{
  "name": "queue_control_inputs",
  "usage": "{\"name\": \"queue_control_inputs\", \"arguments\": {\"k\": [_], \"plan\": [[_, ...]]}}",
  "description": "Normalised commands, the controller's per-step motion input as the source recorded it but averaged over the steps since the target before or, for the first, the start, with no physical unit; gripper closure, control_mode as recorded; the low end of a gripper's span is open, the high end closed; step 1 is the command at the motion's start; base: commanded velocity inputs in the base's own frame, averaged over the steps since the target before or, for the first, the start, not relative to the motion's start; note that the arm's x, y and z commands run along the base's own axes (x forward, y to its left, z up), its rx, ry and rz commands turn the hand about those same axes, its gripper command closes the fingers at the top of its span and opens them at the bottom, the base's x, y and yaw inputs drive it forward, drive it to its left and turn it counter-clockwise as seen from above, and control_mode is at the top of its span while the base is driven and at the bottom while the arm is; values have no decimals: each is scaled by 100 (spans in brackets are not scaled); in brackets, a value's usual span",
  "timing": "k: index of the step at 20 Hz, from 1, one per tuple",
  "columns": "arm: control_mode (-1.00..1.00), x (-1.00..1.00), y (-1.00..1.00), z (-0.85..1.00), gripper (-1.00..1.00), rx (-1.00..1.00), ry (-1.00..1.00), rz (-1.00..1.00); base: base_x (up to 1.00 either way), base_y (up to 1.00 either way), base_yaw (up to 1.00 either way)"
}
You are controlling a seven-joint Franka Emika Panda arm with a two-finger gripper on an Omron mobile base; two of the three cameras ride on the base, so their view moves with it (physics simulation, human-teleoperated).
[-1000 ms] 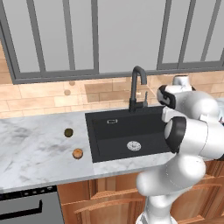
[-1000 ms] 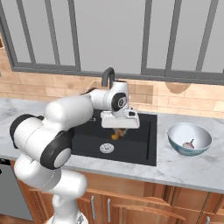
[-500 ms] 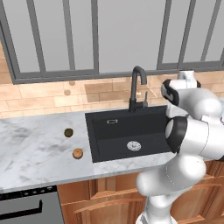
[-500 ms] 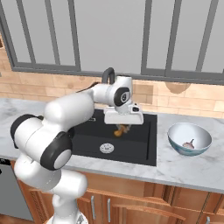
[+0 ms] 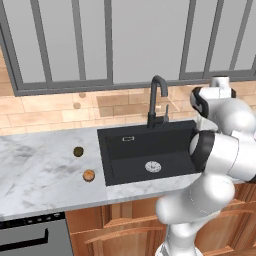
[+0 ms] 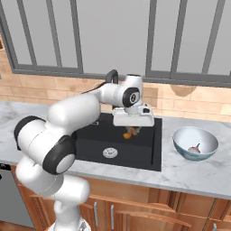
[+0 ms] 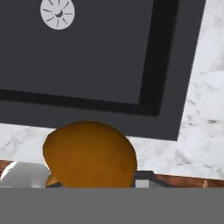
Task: There is a mixed pile of frozen fruits and vegetables on the counter. Locate all the frozen vegetables and place the items in a bowl on the counter. Take all the frozen fruits and defrost them in a running sink.
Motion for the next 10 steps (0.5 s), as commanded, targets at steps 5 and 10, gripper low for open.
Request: {"name": "queue_control_inputs", "arguments": {"k": [5, 10], "plan": [[-100, 3, -26, 5, 100, 0, 0, 0, 0, 0, 0], [-100, 0, -27, 4, 100, 0, 0, 0, 0, 0, 0]]}}
